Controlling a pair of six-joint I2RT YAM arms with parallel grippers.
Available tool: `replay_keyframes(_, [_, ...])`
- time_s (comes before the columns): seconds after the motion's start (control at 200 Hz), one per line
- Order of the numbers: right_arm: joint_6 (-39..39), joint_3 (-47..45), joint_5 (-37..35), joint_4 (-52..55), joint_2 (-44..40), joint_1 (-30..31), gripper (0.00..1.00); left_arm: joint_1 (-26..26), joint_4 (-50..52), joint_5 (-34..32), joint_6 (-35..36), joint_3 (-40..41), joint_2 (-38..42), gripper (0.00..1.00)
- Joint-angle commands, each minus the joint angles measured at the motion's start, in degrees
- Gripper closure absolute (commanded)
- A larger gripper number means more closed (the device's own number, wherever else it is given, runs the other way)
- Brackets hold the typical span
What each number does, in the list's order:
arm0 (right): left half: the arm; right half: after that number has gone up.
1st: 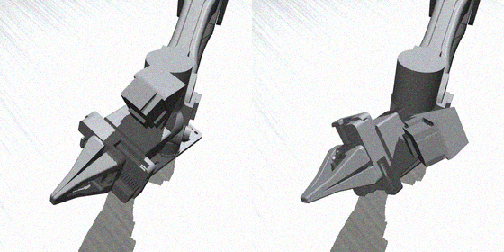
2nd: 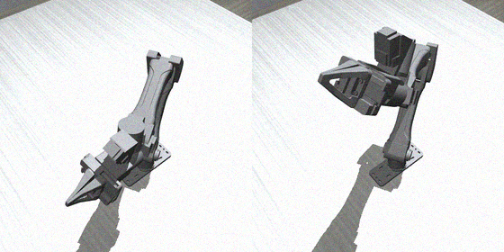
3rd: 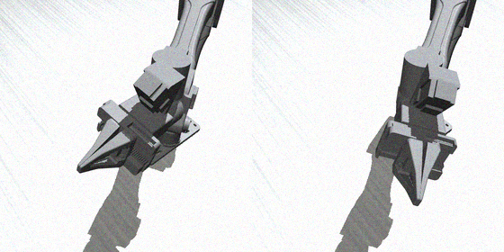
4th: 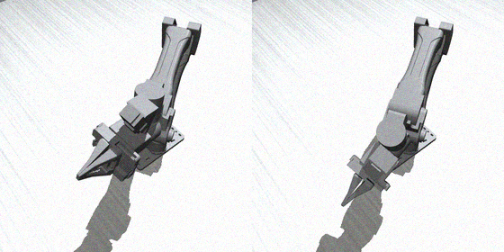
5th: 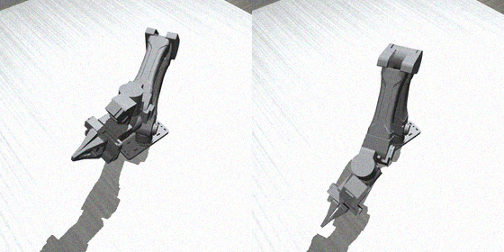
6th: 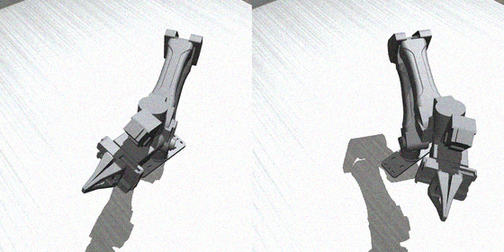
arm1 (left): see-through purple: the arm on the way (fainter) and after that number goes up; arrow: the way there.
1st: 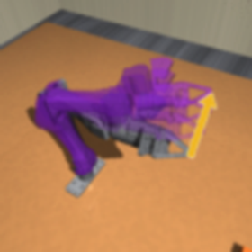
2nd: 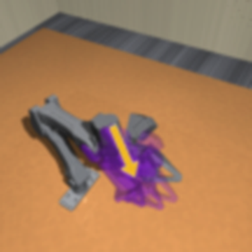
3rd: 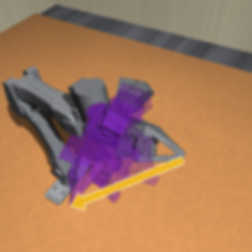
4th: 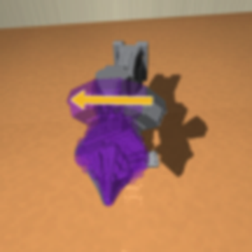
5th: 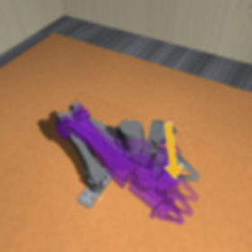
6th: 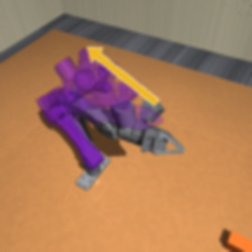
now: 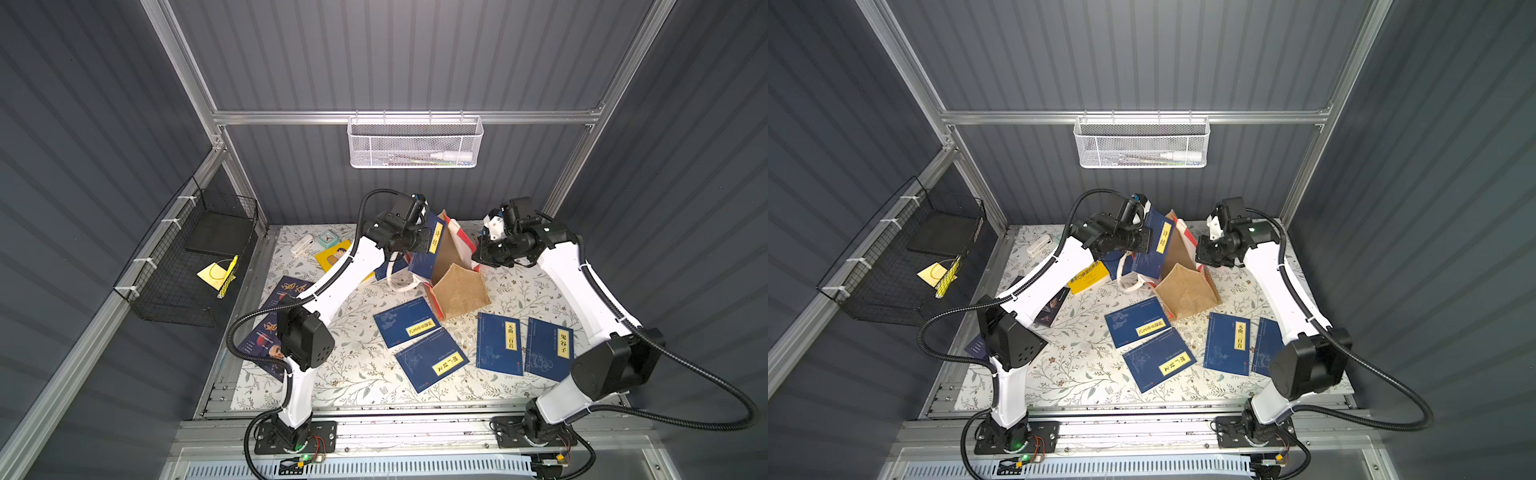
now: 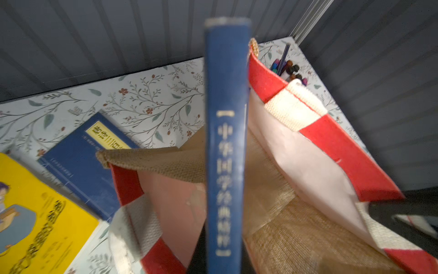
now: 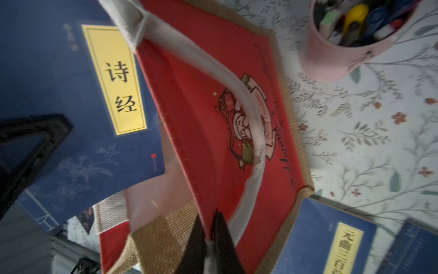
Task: Put the books into the canvas bag
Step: Adjust the canvas bag at the center of the board.
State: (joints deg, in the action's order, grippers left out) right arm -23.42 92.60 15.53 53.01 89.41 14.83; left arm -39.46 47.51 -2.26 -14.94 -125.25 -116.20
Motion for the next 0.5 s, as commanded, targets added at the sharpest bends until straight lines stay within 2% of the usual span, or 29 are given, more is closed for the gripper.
replay_keyframes(0.0, [-9.3,-6.7,7.2,-6.2,-3.6,1.9,0.91,-0.1,16.1,-4.4,6.8,-5.0,-2.4,1.0])
replay_keyframes(0.055, [-10.5,-9.0,7.0,-7.7,-5.0,1.9,0.88,-0.4,16.2,-4.6,6.4,-5.2,-2.5,1.0])
replay_keyframes(0.12, [-9.6,-9.2,4.4,-6.6,-5.6,1.9,0.78,-1.1,15.4,-4.6,4.4,-5.3,-2.5,1.0])
replay_keyframes(0.17, [-8.0,-8.4,3.2,-5.3,-5.5,1.6,0.6,-2.1,14.1,-4.4,2.7,-5.4,-2.9,1.0])
replay_keyframes(0.29, [-3.0,-3.6,-0.6,-0.5,-3.2,1.4,0.35,-5.0,10.9,-4.4,-1.9,-6.2,-5.3,1.0])
replay_keyframes(0.37, [0.7,0.5,-3.2,3.3,-0.6,1.3,0.26,-6.6,10.9,-6.1,-4.8,-8.2,-7.8,1.0])
replay_keyframes(0.495, [5.9,7.3,-7.5,7.6,3.8,0.8,0.19,-7.8,10.9,-7.9,-7.2,-10.0,-10.3,1.0])
